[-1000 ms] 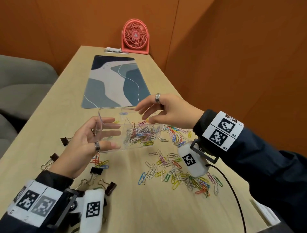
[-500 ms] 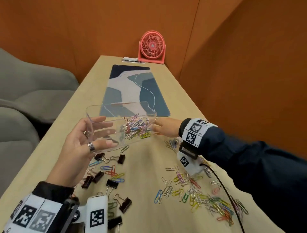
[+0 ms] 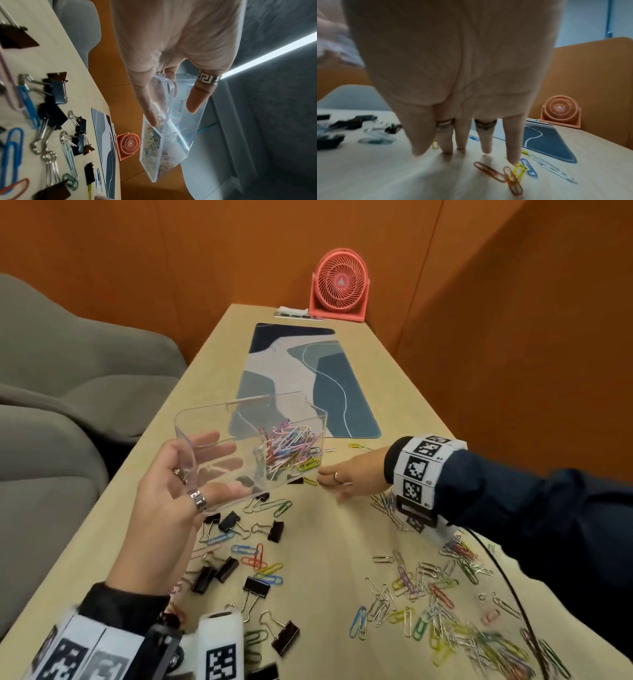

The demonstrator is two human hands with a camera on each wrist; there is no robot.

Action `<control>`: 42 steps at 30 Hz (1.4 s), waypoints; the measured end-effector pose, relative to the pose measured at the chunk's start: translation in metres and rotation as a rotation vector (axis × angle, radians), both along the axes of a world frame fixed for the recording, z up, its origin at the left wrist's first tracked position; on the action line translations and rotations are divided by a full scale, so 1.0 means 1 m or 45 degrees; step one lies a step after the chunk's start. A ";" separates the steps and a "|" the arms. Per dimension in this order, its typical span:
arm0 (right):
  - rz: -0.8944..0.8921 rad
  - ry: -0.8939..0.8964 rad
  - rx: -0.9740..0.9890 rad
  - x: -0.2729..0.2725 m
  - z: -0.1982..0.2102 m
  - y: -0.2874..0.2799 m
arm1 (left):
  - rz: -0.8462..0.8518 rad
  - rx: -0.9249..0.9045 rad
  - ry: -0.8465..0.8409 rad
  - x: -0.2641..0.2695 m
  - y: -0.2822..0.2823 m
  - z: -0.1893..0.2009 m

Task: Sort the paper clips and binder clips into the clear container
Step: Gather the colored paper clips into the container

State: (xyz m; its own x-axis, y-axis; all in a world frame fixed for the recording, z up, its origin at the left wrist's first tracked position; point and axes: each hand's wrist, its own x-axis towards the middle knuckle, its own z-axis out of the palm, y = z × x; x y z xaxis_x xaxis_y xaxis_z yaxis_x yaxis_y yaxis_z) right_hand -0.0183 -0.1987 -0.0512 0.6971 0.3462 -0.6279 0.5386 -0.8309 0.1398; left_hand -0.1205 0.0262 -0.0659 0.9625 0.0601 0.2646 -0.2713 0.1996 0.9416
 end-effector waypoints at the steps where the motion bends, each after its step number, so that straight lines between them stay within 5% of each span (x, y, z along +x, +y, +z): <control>1: -0.007 -0.012 0.042 0.000 0.003 -0.003 | -0.003 0.000 -0.004 0.000 0.000 0.000; 6: -0.171 -0.249 0.396 0.008 0.013 0.004 | -0.014 -0.002 0.003 -0.001 -0.001 0.001; 14: -0.138 -0.147 0.095 0.010 -0.007 0.003 | -0.010 0.023 0.013 0.000 -0.001 0.000; 23: 0.058 -0.149 0.219 -0.016 -0.009 -0.003 | -0.016 0.009 0.022 0.001 -0.001 -0.002; 33: -0.246 -0.293 0.347 -0.001 0.016 -0.039 | -0.031 0.016 0.025 -0.002 -0.007 0.000; 42: -0.267 -0.286 0.058 0.020 -0.011 -0.043 | -0.054 0.041 0.057 0.000 -0.007 -0.004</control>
